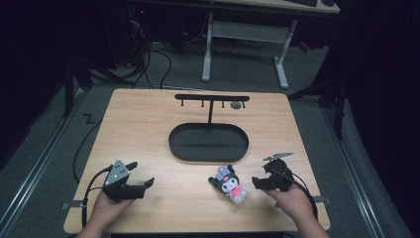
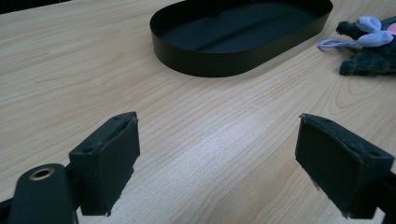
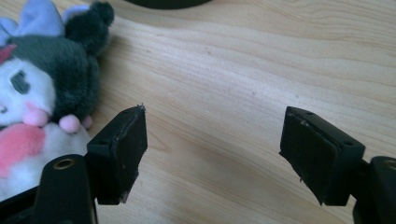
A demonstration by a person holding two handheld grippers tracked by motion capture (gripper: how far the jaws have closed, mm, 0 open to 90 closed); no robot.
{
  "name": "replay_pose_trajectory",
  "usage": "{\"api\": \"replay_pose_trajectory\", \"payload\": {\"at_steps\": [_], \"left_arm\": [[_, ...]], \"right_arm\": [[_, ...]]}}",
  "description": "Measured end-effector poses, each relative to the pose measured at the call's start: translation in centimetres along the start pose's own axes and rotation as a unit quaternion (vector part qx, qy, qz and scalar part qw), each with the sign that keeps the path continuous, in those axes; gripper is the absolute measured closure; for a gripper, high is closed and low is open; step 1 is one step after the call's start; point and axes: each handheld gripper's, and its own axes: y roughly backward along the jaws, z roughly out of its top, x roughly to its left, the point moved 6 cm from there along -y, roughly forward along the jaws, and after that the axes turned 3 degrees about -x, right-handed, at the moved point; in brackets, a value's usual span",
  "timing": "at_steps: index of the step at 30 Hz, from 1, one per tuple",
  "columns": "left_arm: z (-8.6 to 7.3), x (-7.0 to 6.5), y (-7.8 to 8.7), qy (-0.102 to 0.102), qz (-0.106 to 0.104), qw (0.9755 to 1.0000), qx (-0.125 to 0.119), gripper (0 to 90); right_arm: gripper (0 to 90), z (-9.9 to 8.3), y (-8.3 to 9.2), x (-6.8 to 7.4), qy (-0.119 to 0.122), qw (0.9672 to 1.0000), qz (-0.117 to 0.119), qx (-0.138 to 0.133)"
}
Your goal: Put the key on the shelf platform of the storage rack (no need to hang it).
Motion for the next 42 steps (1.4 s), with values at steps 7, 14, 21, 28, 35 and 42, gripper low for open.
{"api": "replay_pose_trajectory", "payload": {"at_steps": [7, 14, 21, 28, 35, 42], "left_arm": [[0.1, 0.0, 0.0, 0.0, -0.002, 1.0, -0.002, 14.5], [0.1, 0.0, -0.1, 0.0, -0.002, 1.0, -0.003, 14.5], [0.1, 0.0, -0.1, 0.0, -0.001, 1.0, -0.003, 14.5], [0.1, 0.0, -0.1, 0.0, -0.003, 1.0, -0.002, 14.4], [0.1, -0.1, -0.1, 0.0, -0.005, 1.0, -0.002, 14.4], [0.1, -0.1, -0.2, 0.001, -0.004, 1.0, 0.0, 14.4]], "right_arm": [[23.2, 0.2, 0.4, -0.1, 0.008, 0.9997, -0.006, 0.021], [23.2, 0.4, 0.8, 0.2, 0.031, 0.9987, -0.011, 0.039], [23.5, 0.1, 0.7, 0.6, 0.048, 0.9974, -0.009, 0.053], [23.8, 0.1, 0.8, 1.2, 0.066, 0.9947, -0.004, 0.078], [21.9, 0.8, 1.7, 2.2, 0.09, 0.9919, 0.004, 0.09], [15.9, 1.4, 2.4, 3.4, 0.114, 0.9902, 0.013, 0.08]]}}
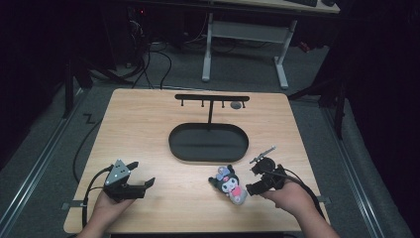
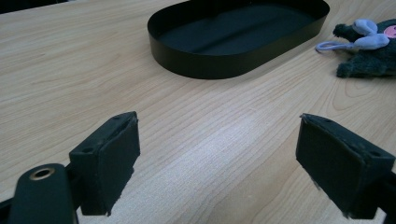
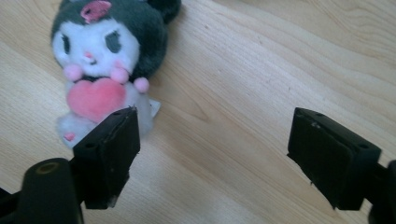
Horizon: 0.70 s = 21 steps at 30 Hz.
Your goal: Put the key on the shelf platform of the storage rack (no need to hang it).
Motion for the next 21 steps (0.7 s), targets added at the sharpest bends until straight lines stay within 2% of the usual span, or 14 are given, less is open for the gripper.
{"api": "replay_pose_trajectory", "payload": {"at_steps": [2, 9, 14, 17, 18, 21], "left_arm": [[0.0, 0.0, 0.0, 0.0, 0.001, 1.0, 0.0, 14.4], [0.0, 0.0, 0.0, 0.001, 0.002, 1.0, -0.001, 14.4], [0.0, 0.0, 0.0, 0.0, 0.0, 1.0, 0.0, 14.4], [0.0, 0.1, 0.0, 0.0, 0.001, 1.0, -0.001, 14.4], [0.0, 0.1, 0.0, 0.0, 0.001, 1.0, -0.001, 14.4], [0.0, 0.0, 0.0, -0.003, 0.0, 1.0, 0.0, 14.4]], "right_arm": [[15.5, 0.3, 0.2, 0.3, -0.002, 1.0, -0.002, -0.003], [14.1, 1.4, 0.6, 1.9, 0.004, 0.9997, 0.018, -0.015], [13.9, 1.9, 0.4, 3.0, 0.02, 0.9994, 0.024, -0.016], [13.9, 2.0, 0.1, 3.7, 0.021, 0.9993, 0.029, -0.013], [13.9, 2.0, -0.3, 3.9, 0.029, 0.999, 0.031, -0.013], [14.0, 1.9, -0.7, 4.2, 0.028, 0.999, 0.031, -0.014]]}}
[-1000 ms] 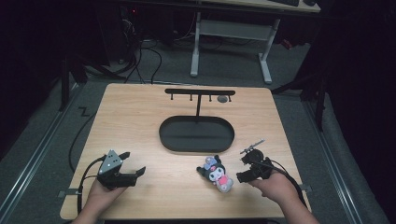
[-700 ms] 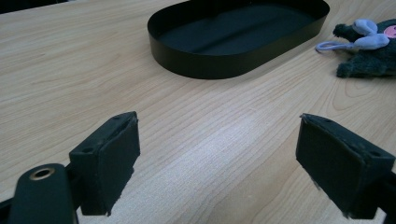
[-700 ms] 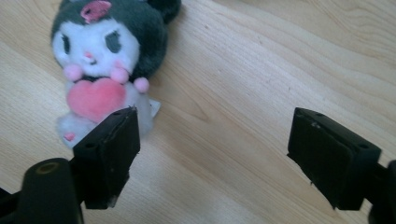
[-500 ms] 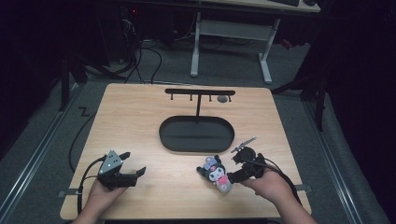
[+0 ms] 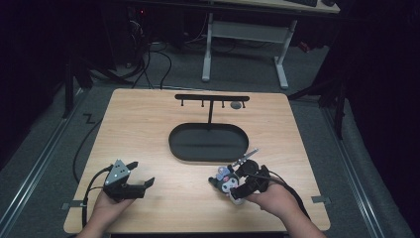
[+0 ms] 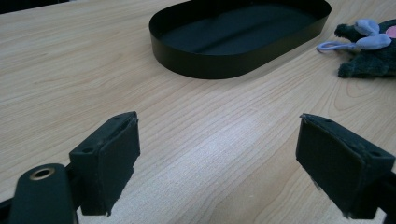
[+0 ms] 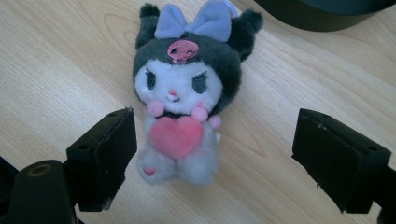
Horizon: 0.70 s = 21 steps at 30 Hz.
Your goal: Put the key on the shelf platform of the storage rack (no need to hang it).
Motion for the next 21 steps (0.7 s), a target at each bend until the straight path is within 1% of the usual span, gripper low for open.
{"api": "replay_pose_trajectory", "payload": {"at_steps": [1, 2, 3, 4, 5, 6, 7, 9, 10, 11, 13, 16, 19, 20, 21], "left_arm": [[0.0, 0.0, 0.0, 0.0, 0.0, 1.0, 0.0, 14.4], [0.0, 0.0, -0.1, 0.001, -0.001, 1.0, 0.001, 14.4], [0.0, 0.0, -0.1, 0.001, -0.001, 1.0, 0.001, 14.4], [0.0, 0.0, 0.0, 0.001, -0.001, 1.0, 0.001, 14.4], [0.0, 0.0, 0.0, 0.0, 0.0, 1.0, 0.0, 14.4], [0.0, 0.0, 0.0, 0.0, 0.0, 1.0, 0.0, 14.4], [0.0, 0.0, 0.0, 0.001, 0.0, 1.0, -0.001, 14.4], [0.0, 0.0, 0.0, 0.002, 0.0, 1.0, -0.002, 14.4], [0.0, 0.0, 0.0, 0.001, -0.001, 1.0, -0.001, 14.4], [0.0, 0.0, -0.1, 0.0, -0.002, 1.0, 0.0, 14.4], [0.0, -0.1, -0.1, -0.001, -0.002, 1.0, -0.001, 14.4], [0.0, -0.1, -0.2, -0.002, -0.002, 1.0, 0.0, 14.4], [0.0, -0.1, -0.1, -0.002, -0.003, 1.0, 0.0, 14.4], [0.0, -0.1, -0.1, -0.002, -0.003, 1.0, 0.0, 14.4], [0.0, -0.1, -0.1, -0.002, -0.003, 1.0, -0.001, 14.4]], "right_arm": [[14.0, -0.1, -0.5, 0.1, 0.0, 1.0, 0.005, 0.002], [14.0, -0.3, -0.6, 0.3, -0.015, 0.9999, 0.002, 0.007], [14.0, -0.3, -0.6, 0.3, -0.015, 0.9999, 0.002, 0.007], [14.0, -0.2, -0.9, 0.2, -0.005, 1.0, 0.006, 0.004], [14.1, -0.3, -1.0, 0.3, -0.005, 0.9999, 0.008, 0.006], [14.1, -0.4, -1.2, 0.3, 0.003, 1.0, 0.005, 0.008], [14.1, -0.5, -1.3, 0.4, 0.004, 0.9999, 0.006, 0.009], [14.2, -0.7, -1.6, 0.6, -0.001, 0.9999, 0.007, 0.015], [14.2, -0.8, -1.7, 0.6, 0.008, 0.9998, 0.007, 0.015], [14.3, -0.9, -1.9, 0.8, 0.004, 0.9998, 0.007, 0.019], [14.3, -1.2, -2.2, 0.9, 0.01, 0.9996, 0.01, 0.023], [14.5, -1.6, -2.7, 1.3, 0.008, 0.9994, 0.01, 0.031], [14.6, -1.8, -3.1, 1.6, 0.013, 0.9993, 0.011, 0.034], [14.6, -1.8, -3.2, 1.5, 0.022, 0.9992, 0.011, 0.033], [14.7, -2.0, -3.4, 1.8, 0.015, 0.999, 0.011, 0.041]]}}
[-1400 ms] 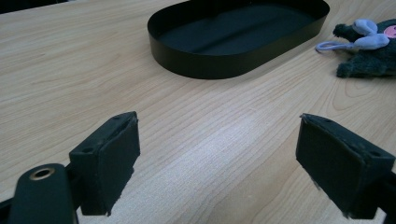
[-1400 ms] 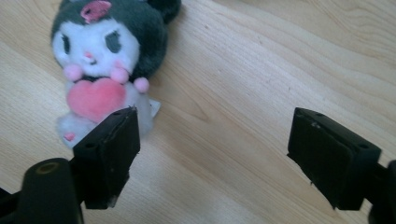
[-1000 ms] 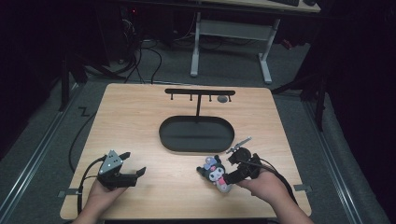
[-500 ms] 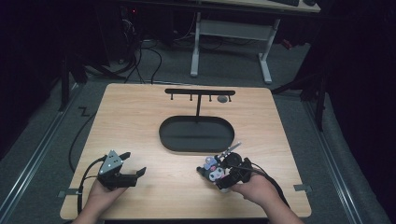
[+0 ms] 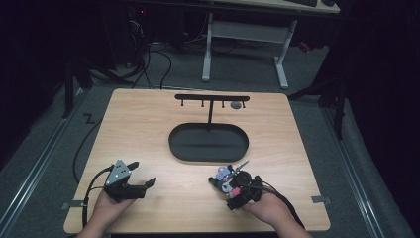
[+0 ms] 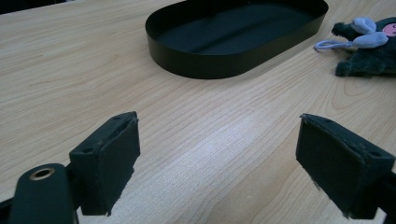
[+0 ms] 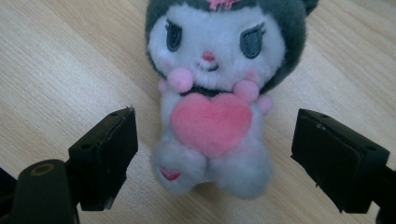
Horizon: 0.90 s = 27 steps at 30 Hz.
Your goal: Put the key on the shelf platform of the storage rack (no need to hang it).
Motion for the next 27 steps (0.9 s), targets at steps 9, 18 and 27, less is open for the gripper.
{"api": "replay_pose_trajectory", "payload": {"at_steps": [9, 18, 27], "left_arm": [[0.0, 0.01, 0.02, 0.0, 0.0, 1.0, 0.0, 14.4], [0.0, 0.03, 0.04, 0.0, 0.0, 1.0, 0.001, 14.4], [0.0, 0.03, 0.05, 0.0, 0.0, 1.0, 0.0, 14.4]], "right_arm": [[16.5, -0.48, -0.54, 0.12, -0.006, 0.9999, 0.003, 0.015], [27.7, -0.43, -0.39, -0.06, -0.001, 0.9999, -0.014, 0.008], [44.5, -0.39, -0.27, 0.05, -0.003, 0.9999, -0.013, 0.002]]}}
